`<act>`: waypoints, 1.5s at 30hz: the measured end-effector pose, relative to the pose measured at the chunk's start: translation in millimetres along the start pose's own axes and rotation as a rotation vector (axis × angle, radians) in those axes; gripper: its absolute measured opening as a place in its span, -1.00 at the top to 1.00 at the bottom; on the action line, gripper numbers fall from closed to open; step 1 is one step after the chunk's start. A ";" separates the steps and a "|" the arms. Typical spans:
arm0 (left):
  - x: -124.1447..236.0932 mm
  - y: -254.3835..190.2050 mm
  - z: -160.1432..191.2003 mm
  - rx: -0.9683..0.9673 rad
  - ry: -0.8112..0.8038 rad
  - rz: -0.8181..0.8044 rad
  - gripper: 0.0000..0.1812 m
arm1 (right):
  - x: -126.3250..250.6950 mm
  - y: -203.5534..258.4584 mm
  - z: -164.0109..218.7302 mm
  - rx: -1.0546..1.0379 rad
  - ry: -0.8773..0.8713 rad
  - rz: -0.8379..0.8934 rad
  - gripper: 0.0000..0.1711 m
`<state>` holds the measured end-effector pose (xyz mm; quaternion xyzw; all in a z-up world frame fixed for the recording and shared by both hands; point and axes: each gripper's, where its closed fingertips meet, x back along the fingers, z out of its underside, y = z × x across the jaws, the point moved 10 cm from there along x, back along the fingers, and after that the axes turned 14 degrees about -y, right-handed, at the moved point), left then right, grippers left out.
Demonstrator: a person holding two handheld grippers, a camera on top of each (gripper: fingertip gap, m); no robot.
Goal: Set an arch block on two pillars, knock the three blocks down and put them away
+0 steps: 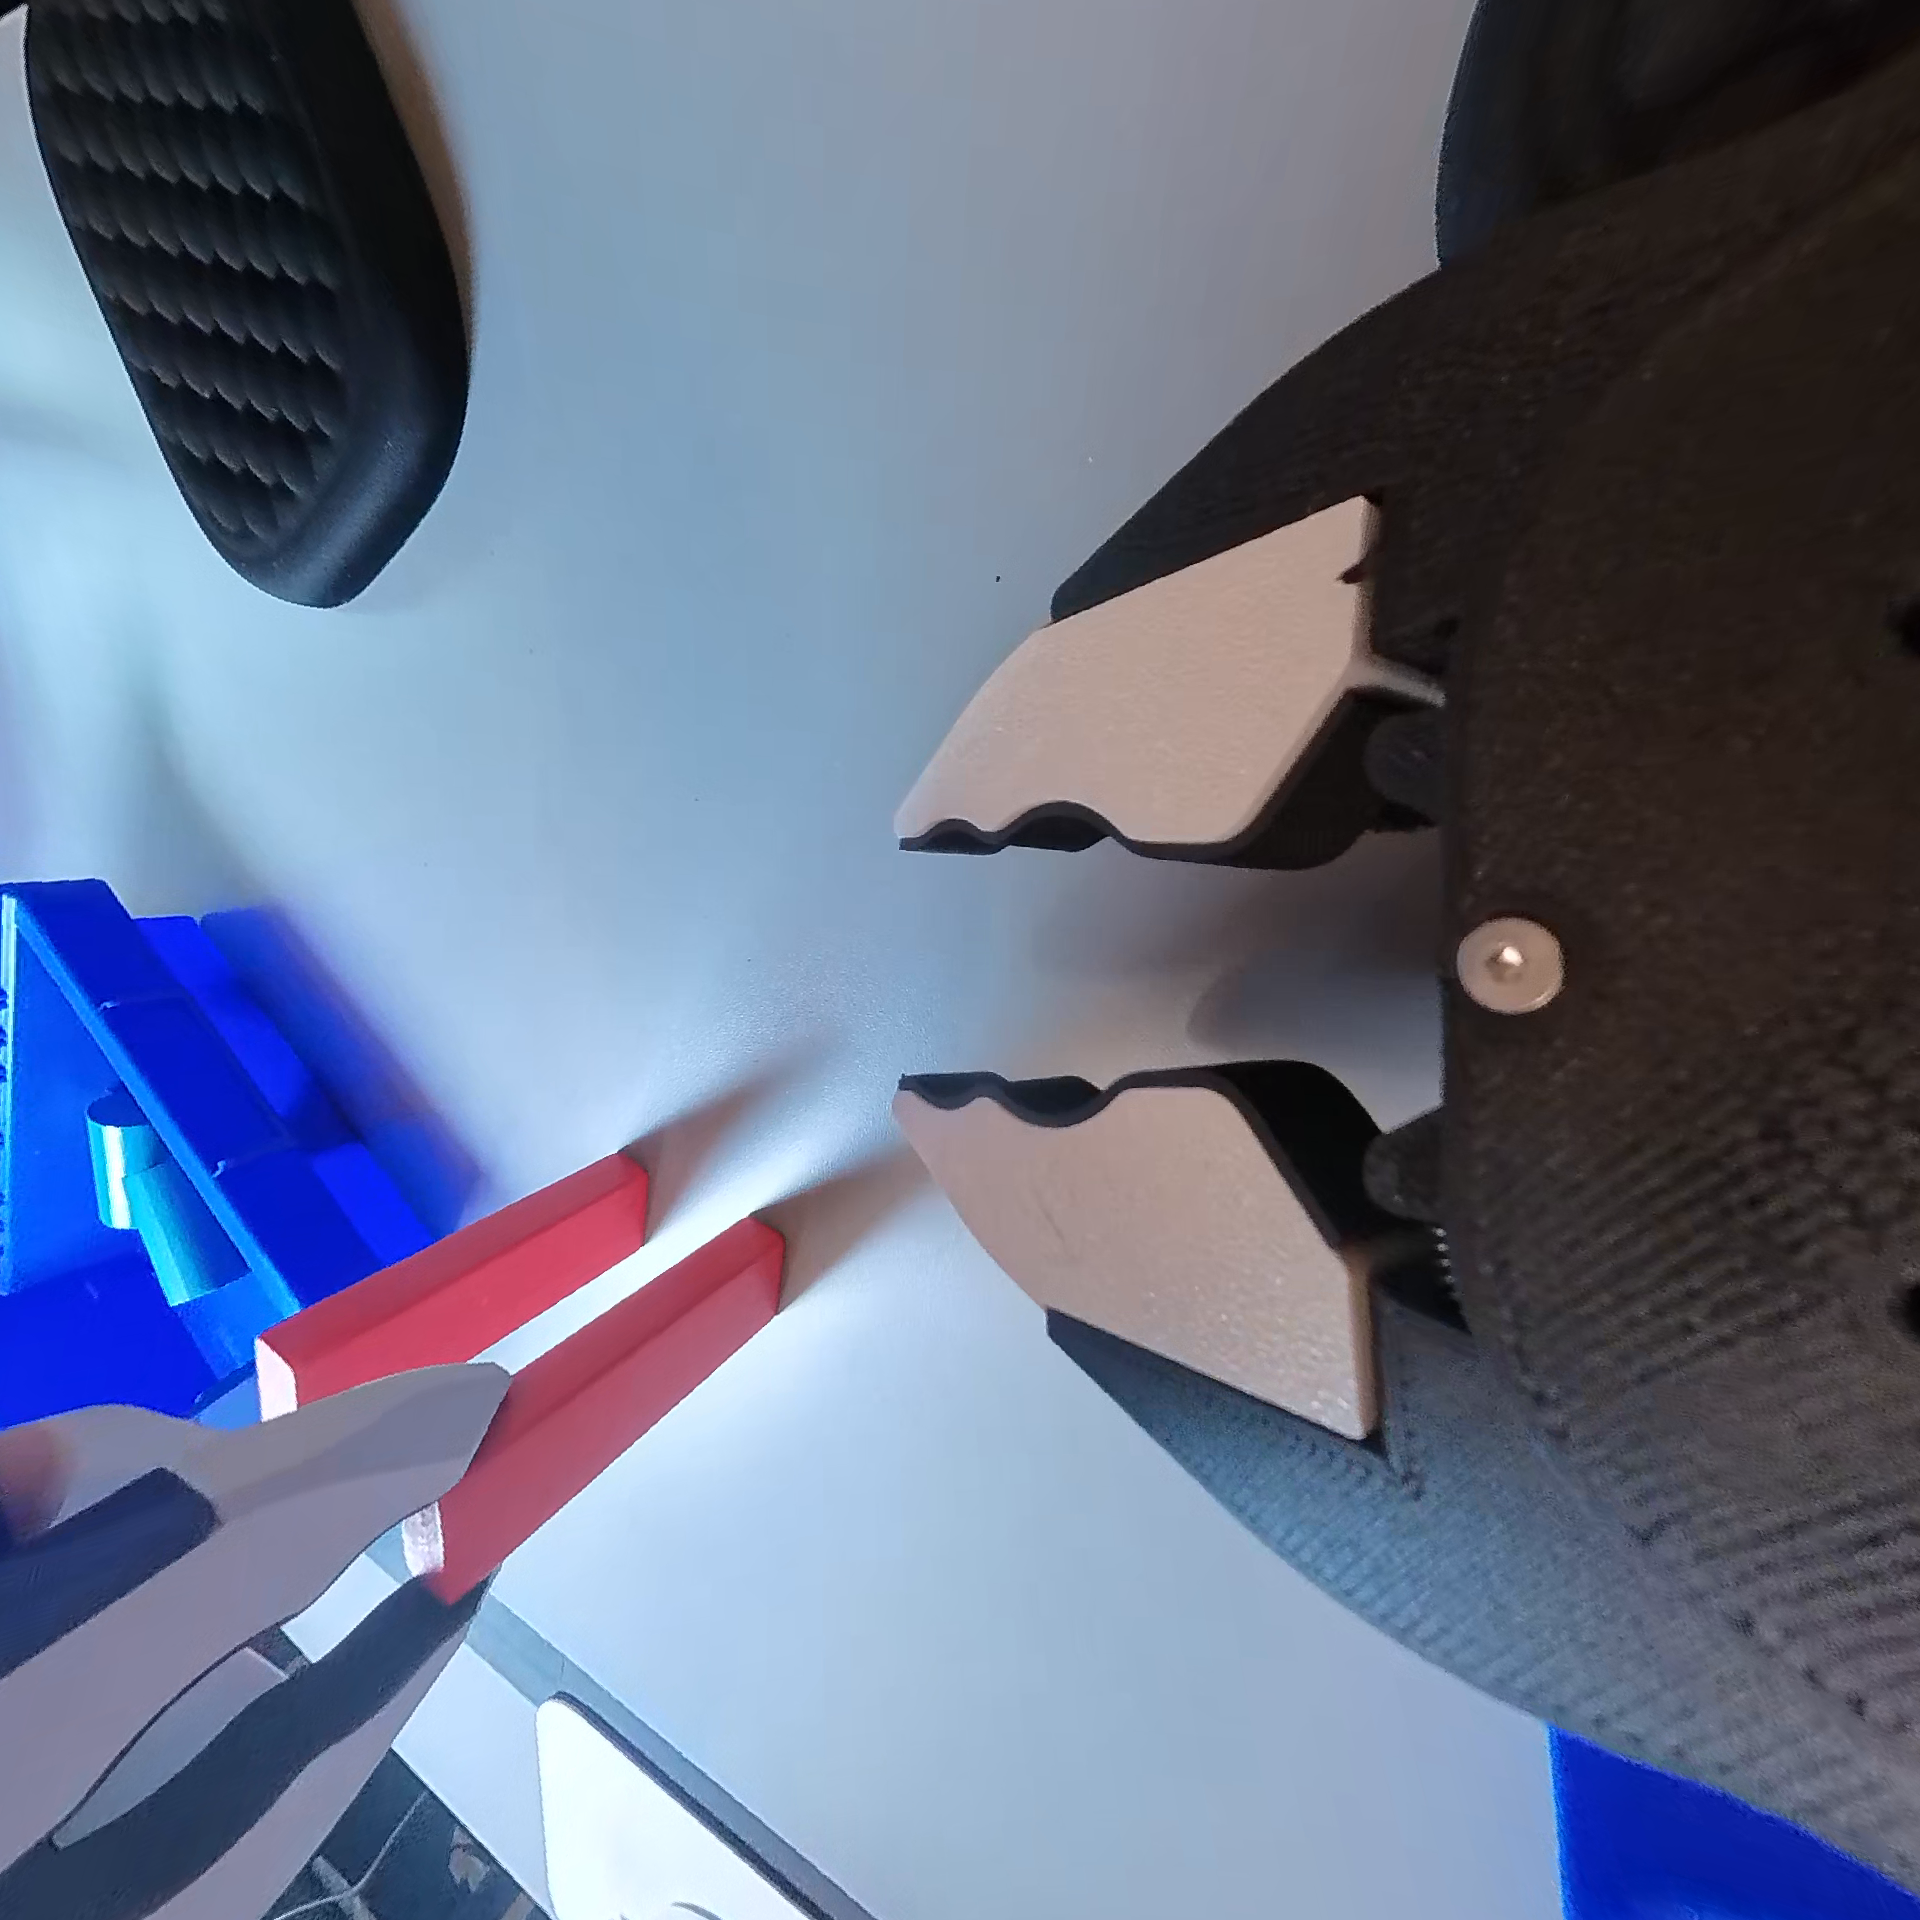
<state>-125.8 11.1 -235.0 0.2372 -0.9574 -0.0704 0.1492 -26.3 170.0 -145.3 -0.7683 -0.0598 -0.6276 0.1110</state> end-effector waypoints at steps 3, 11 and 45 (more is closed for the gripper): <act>-0.2 -0.4 0.1 -0.003 0.003 0.000 0.55 | -0.3 0.2 -0.9 0.000 0.000 0.000 0.61; -0.6 -0.9 0.3 -0.009 0.009 0.002 0.55 | -3.2 1.4 -1.1 -0.009 0.008 0.005 0.60; -0.6 -2.0 0.9 -0.015 0.011 0.007 0.56 | 16.7 -0.4 -3.9 -0.009 -0.030 0.023 0.47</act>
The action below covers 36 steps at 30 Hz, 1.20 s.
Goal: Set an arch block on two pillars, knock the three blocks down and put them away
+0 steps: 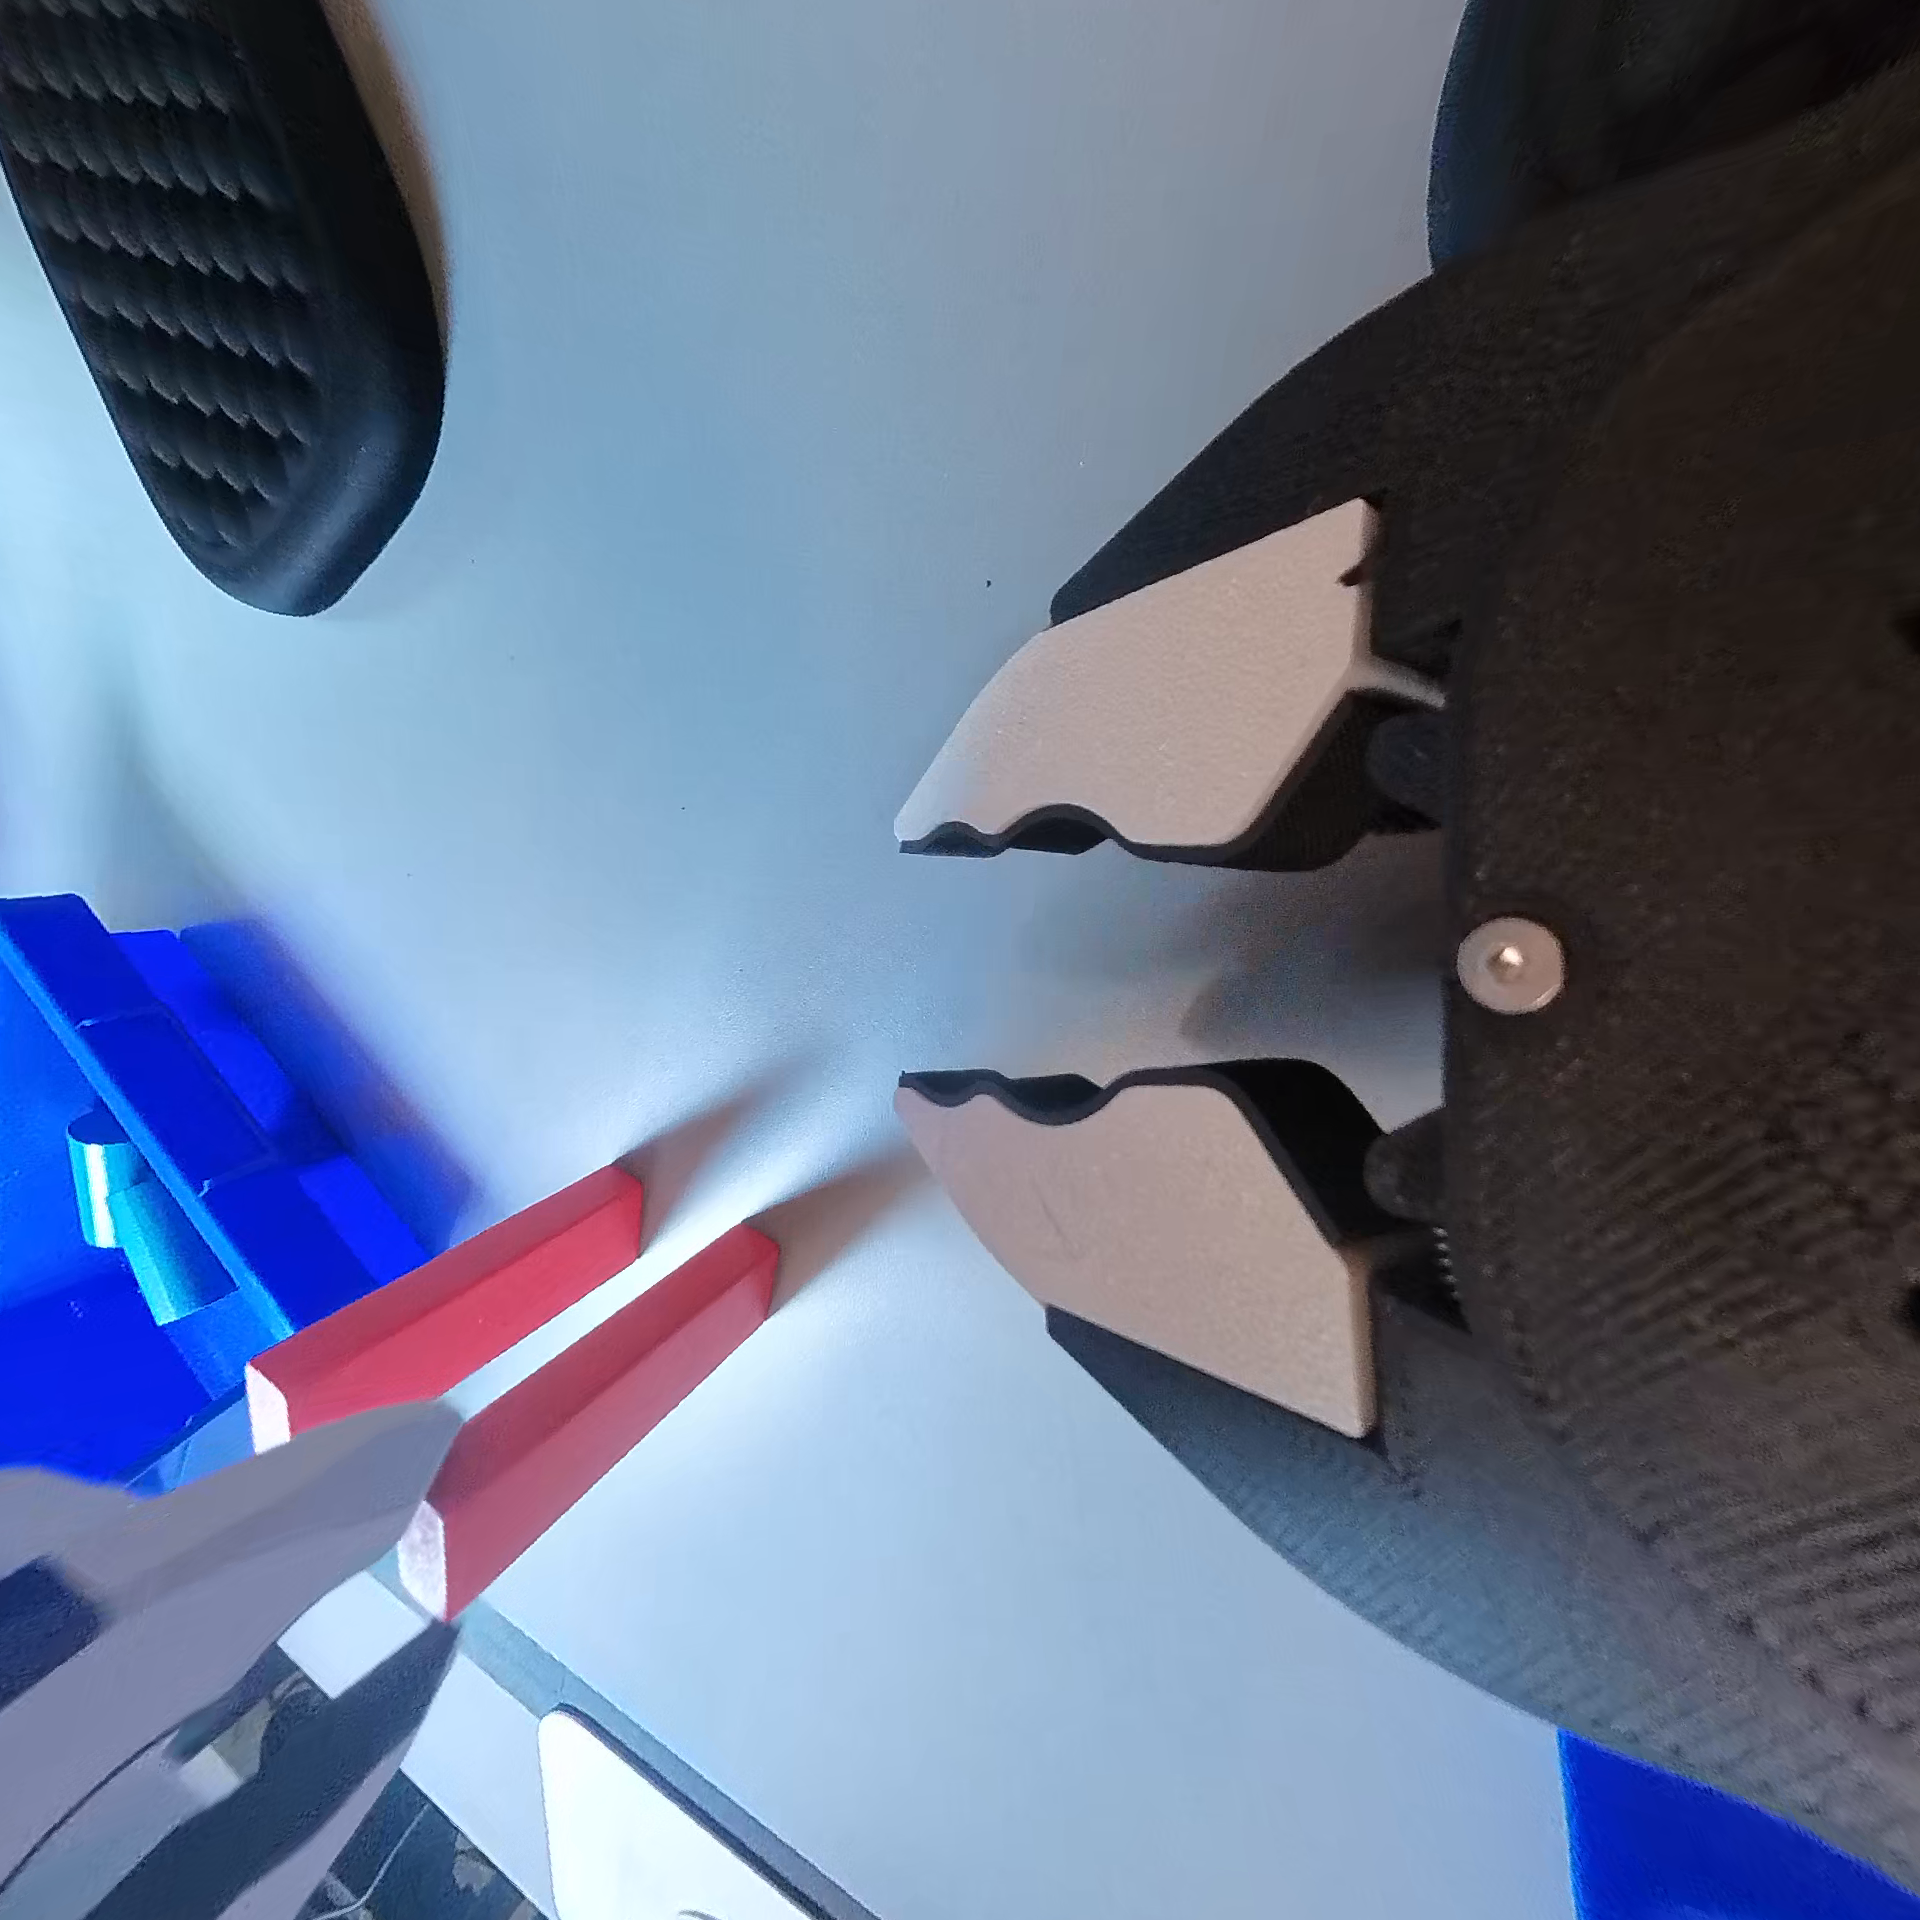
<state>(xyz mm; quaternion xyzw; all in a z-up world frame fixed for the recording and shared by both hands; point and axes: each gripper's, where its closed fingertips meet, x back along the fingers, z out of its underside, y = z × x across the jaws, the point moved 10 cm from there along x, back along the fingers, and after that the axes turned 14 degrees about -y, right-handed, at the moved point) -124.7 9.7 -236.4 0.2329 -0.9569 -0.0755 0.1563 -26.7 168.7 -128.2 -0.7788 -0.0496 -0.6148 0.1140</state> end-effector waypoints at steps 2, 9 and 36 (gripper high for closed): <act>1.6 -0.1 -0.8 0.005 -0.020 0.004 0.56 | 26.7 -2.2 -3.5 -0.021 -0.153 0.036 0.47; 23.8 16.8 -20.6 0.064 -0.192 -0.069 0.57 | 101.0 23.5 30.1 -0.108 -0.771 0.340 0.43; -73.3 93.8 -13.5 0.255 -0.040 -0.008 0.35 | -61.4 37.0 151.7 -0.321 -1.107 0.209 0.39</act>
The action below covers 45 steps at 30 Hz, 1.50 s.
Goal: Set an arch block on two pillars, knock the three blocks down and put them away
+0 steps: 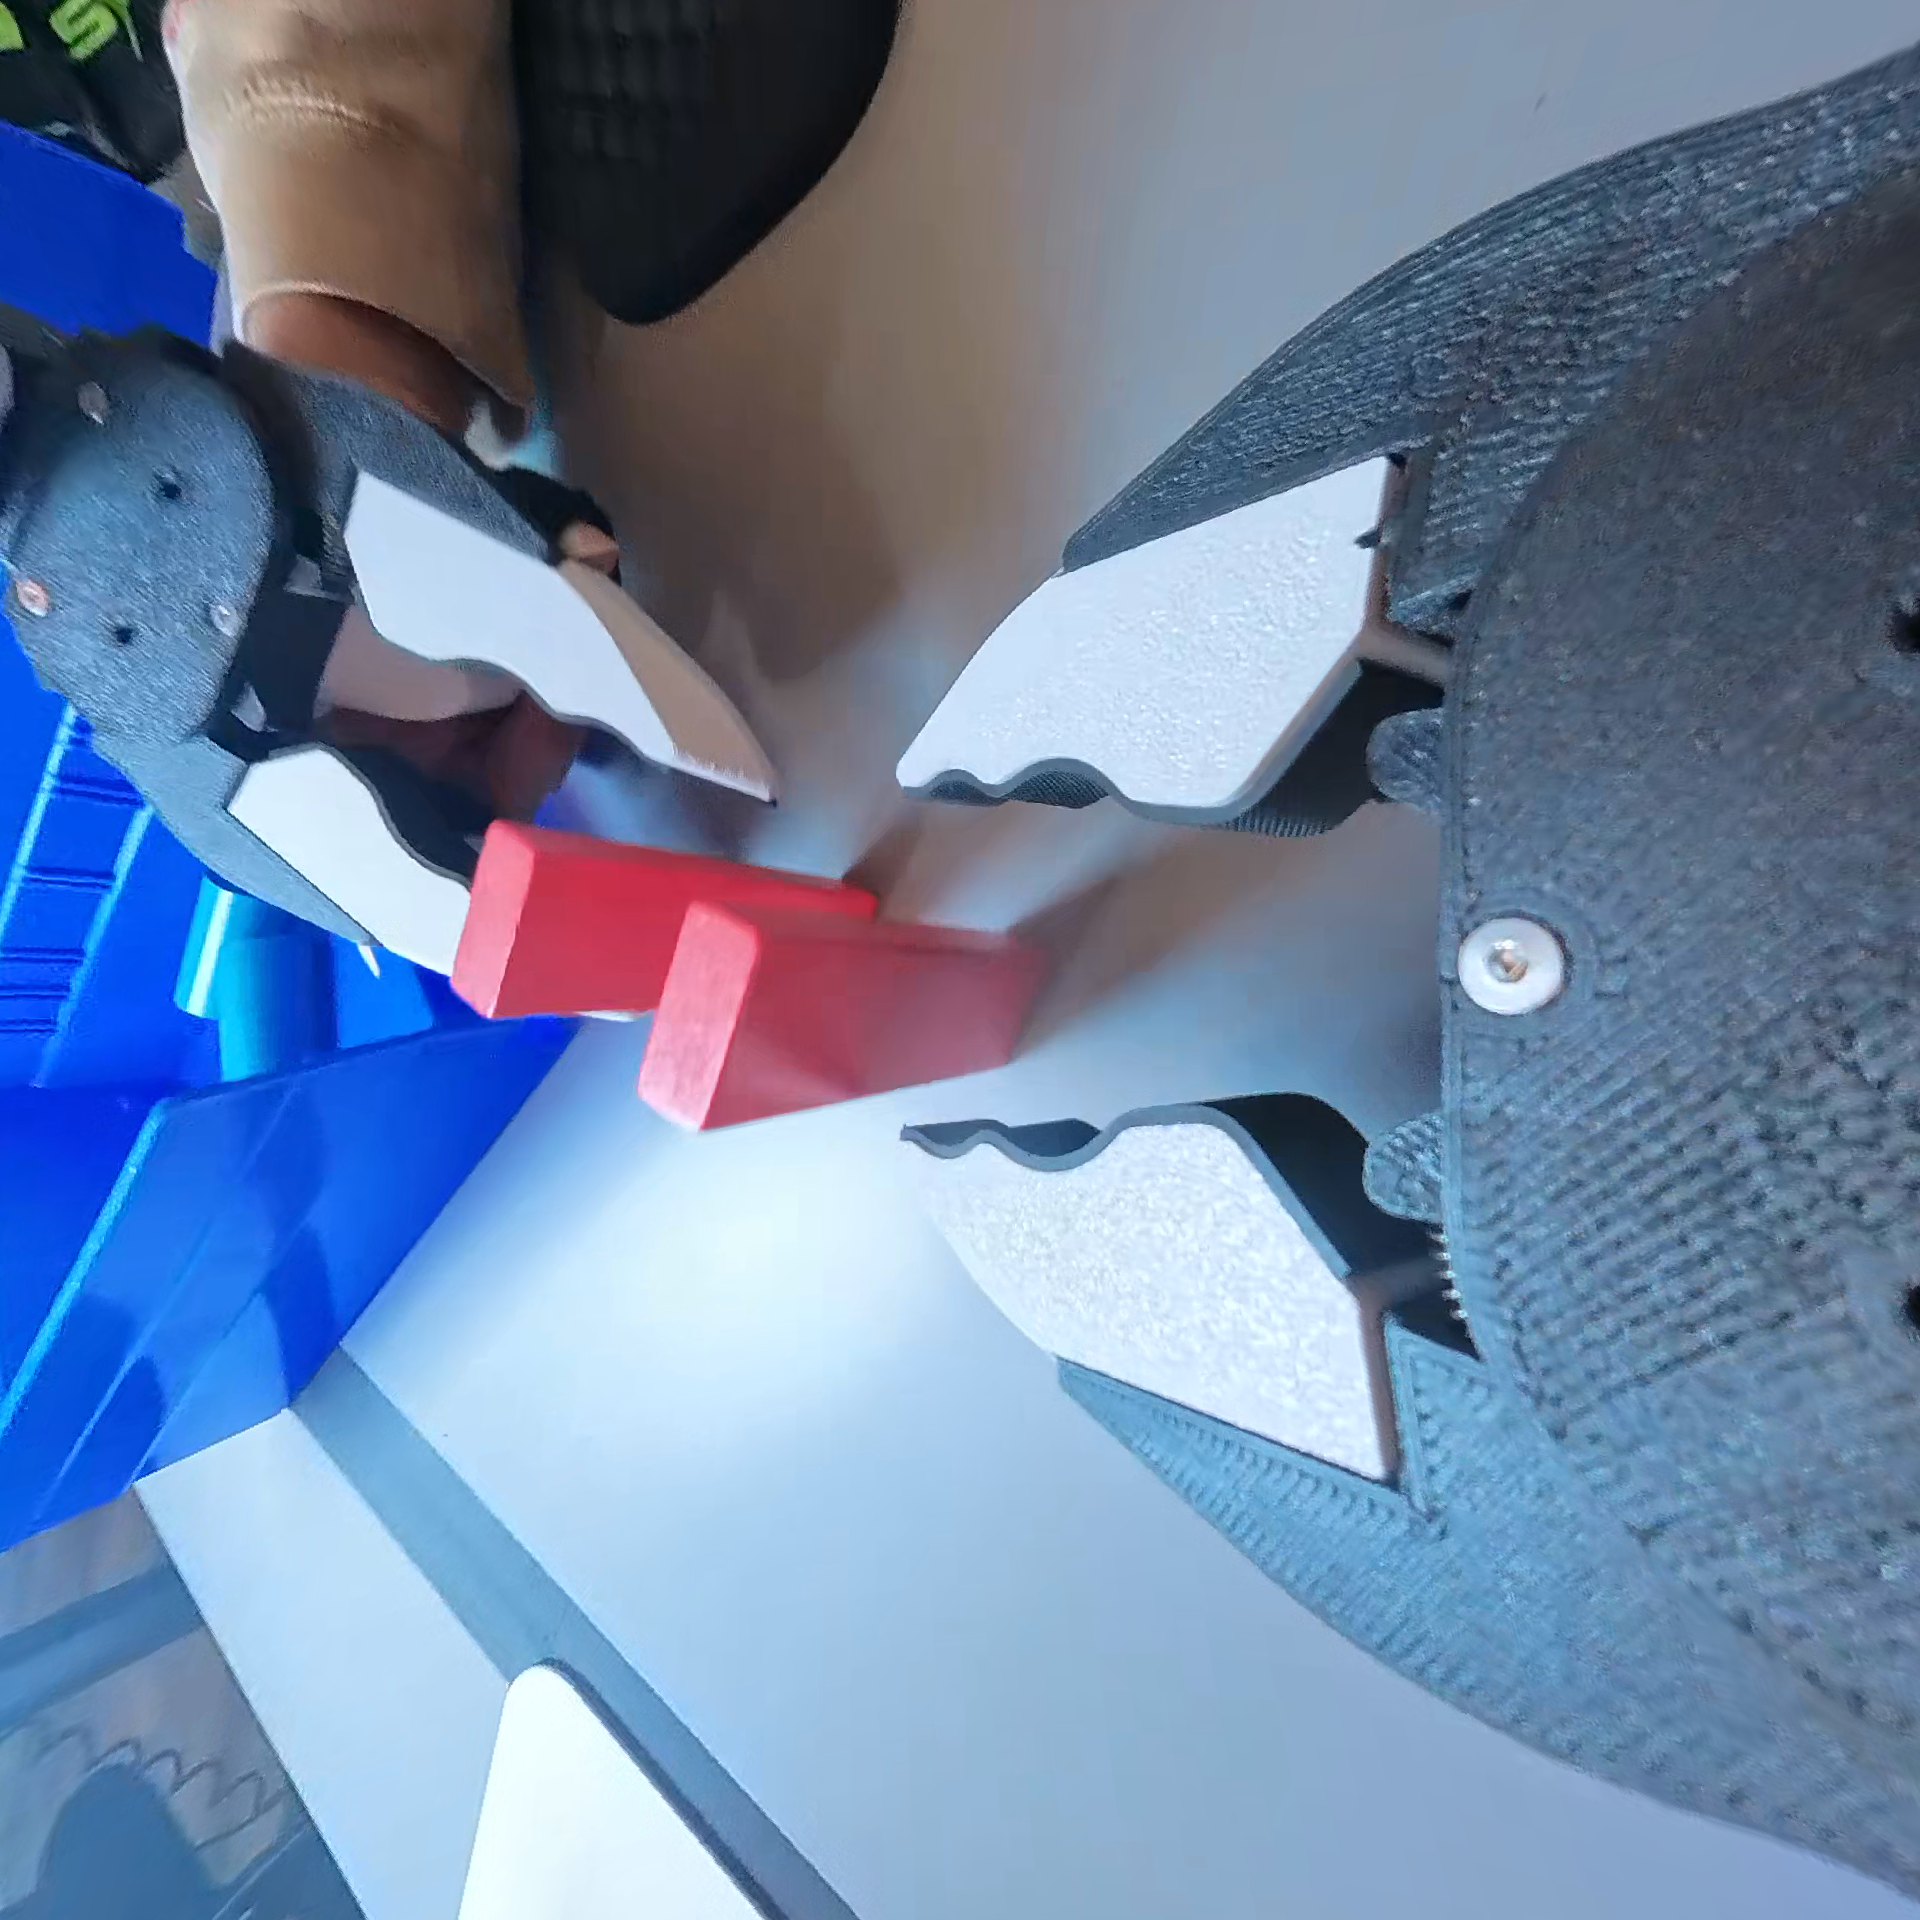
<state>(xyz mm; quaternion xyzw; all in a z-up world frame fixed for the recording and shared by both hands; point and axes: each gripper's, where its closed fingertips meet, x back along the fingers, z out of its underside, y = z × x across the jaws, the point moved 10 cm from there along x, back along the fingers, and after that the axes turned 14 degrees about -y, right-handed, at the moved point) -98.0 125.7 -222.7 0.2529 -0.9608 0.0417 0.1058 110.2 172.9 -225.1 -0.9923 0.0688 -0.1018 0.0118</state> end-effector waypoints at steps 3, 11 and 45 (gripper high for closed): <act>-9.0 11.3 1.0 -0.008 0.009 0.037 0.40 | -4.9 -5.9 -0.8 -0.015 0.008 -0.045 0.40; -11.6 12.6 4.9 -0.010 -0.011 0.129 0.50 | -6.9 -9.7 1.6 -0.032 0.016 -0.088 0.54; 25.5 -36.7 15.9 -0.029 -0.009 0.113 0.63 | -6.2 46.4 0.0 -0.002 0.032 -0.204 0.62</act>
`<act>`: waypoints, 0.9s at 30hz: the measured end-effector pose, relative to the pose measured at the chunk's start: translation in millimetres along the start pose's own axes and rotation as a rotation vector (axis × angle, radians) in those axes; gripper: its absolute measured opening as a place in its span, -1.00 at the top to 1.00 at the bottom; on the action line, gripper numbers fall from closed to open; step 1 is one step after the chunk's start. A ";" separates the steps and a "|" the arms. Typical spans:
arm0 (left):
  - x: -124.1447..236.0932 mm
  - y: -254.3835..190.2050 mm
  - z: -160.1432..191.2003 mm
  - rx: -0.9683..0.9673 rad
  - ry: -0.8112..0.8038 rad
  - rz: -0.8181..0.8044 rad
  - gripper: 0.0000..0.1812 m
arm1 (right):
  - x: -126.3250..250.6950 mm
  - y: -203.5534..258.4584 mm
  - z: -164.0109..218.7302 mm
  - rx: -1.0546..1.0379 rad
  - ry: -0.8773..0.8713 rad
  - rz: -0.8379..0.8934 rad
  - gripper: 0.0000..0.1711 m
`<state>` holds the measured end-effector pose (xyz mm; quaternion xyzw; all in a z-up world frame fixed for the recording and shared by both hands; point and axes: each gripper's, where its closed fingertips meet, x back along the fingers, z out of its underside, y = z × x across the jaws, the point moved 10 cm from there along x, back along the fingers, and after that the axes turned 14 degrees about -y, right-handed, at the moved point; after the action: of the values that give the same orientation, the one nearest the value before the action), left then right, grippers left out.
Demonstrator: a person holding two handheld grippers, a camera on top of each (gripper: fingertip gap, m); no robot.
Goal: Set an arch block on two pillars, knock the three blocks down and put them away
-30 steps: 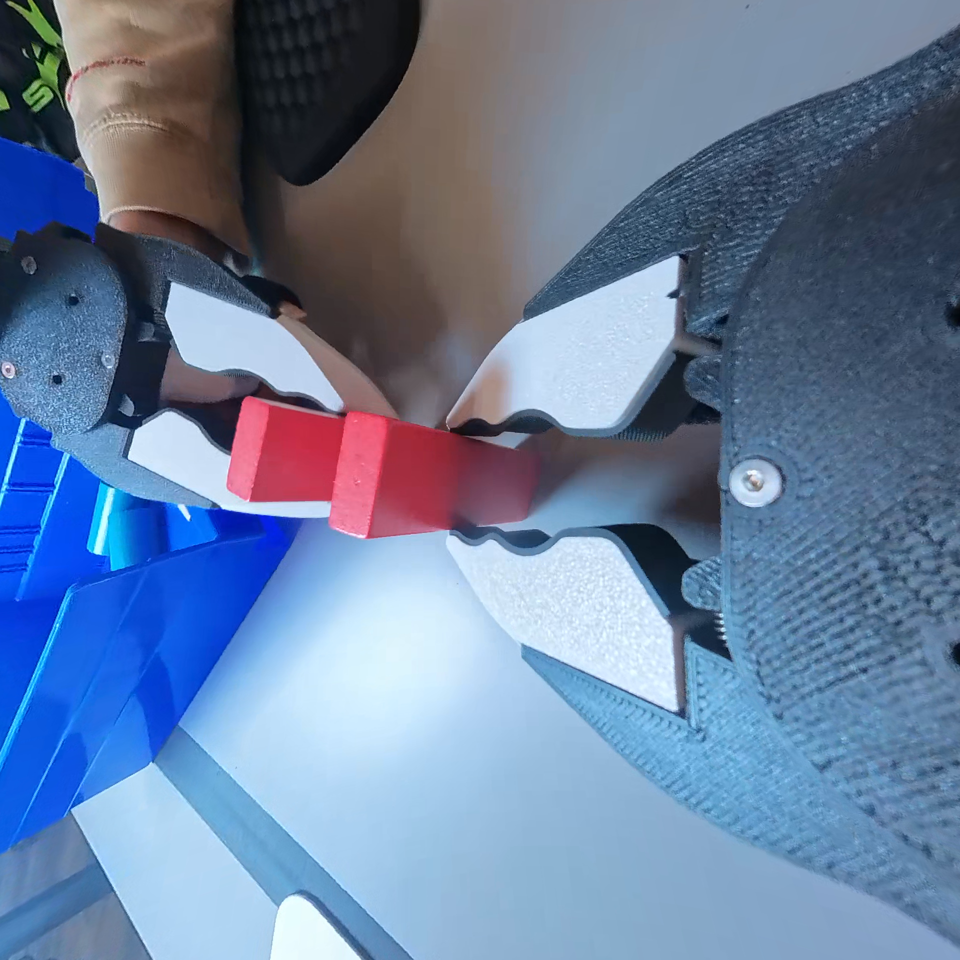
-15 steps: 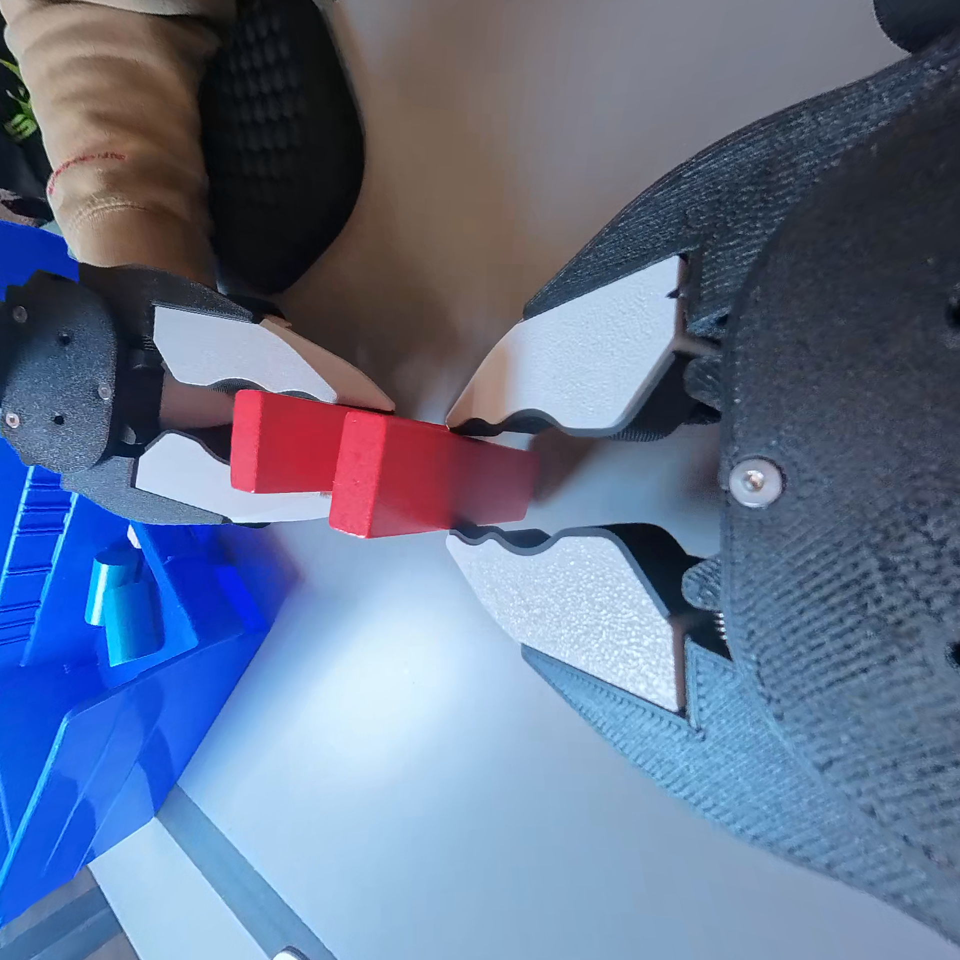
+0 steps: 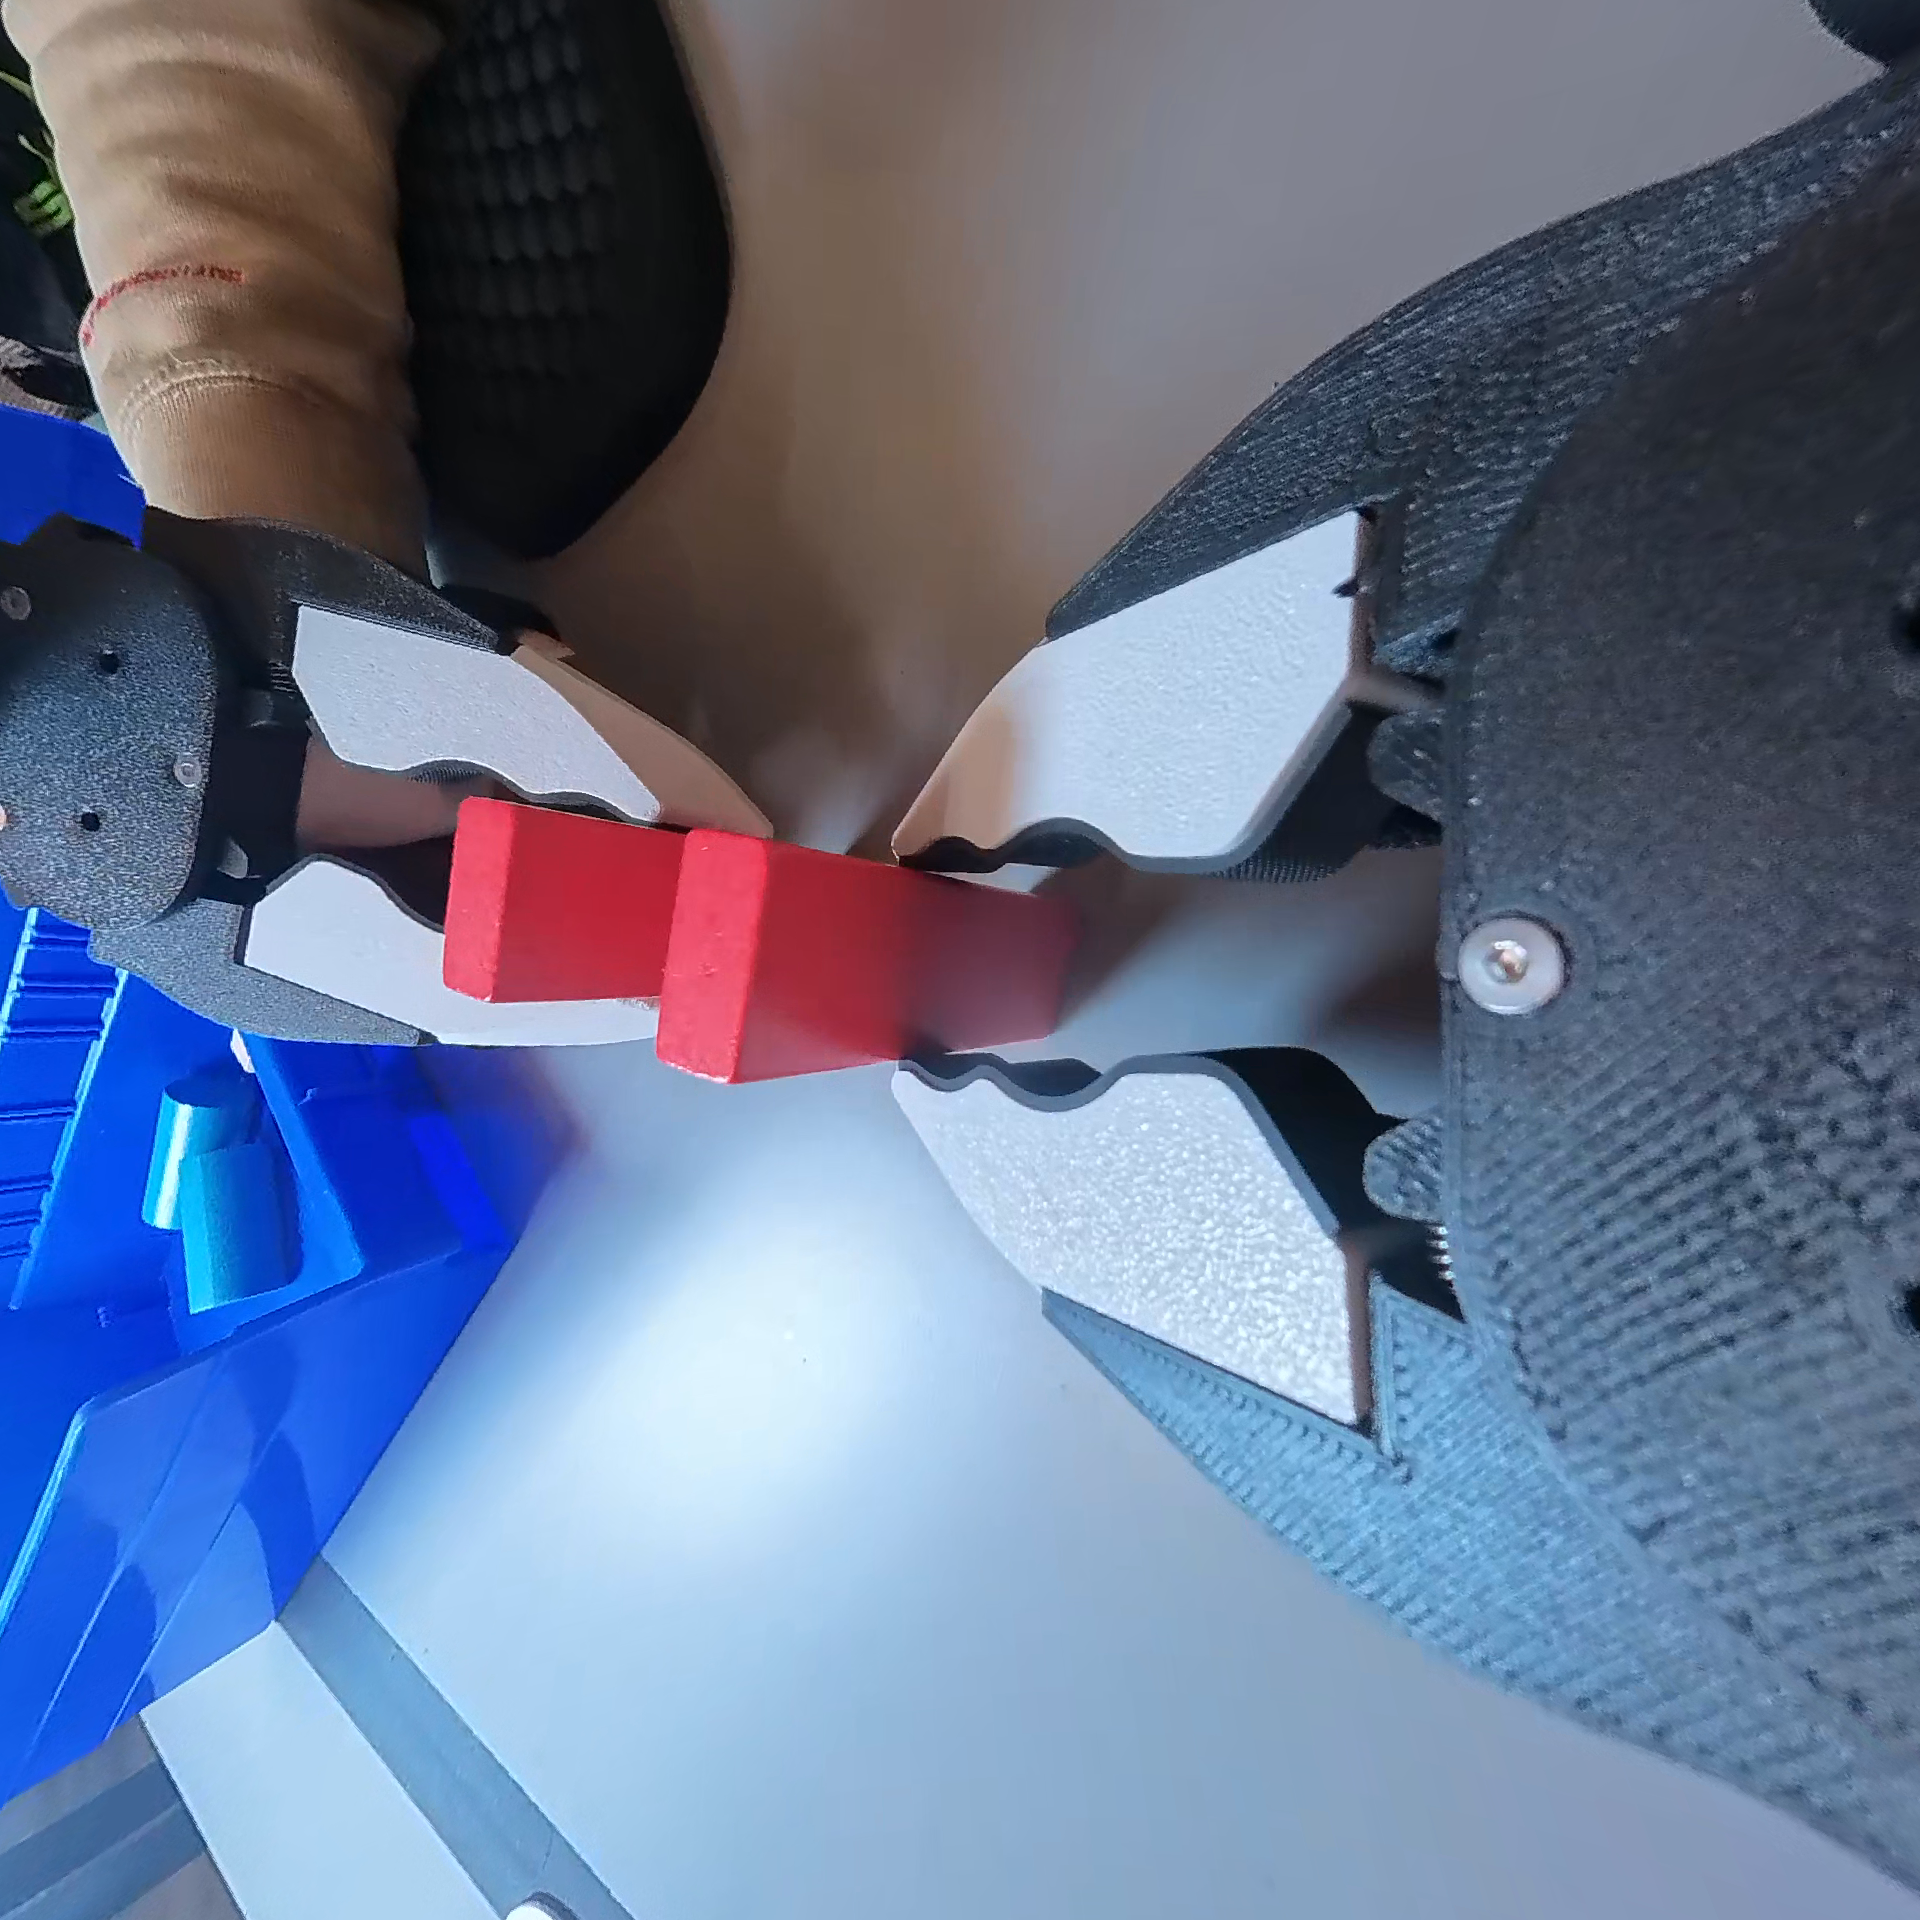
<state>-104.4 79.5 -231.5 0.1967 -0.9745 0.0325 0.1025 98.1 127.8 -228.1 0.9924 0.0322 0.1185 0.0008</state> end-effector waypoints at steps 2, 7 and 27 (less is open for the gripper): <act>-0.1 -0.6 0.0 -0.009 0.001 -0.005 0.63 | -0.1 0.4 0.1 0.005 0.000 0.001 0.62; -1.0 -1.8 0.1 -0.028 0.006 -0.013 0.63 | 0.3 0.4 0.5 0.008 -0.004 0.002 0.62; -1.3 -1.2 0.6 -0.030 0.017 -0.024 0.62 | -0.6 0.9 0.8 0.008 -0.012 0.004 0.62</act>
<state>-102.8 78.8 -232.3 0.2067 -0.9715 0.0185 0.1142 97.7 126.9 -228.9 0.9932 0.0310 0.1124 -0.0032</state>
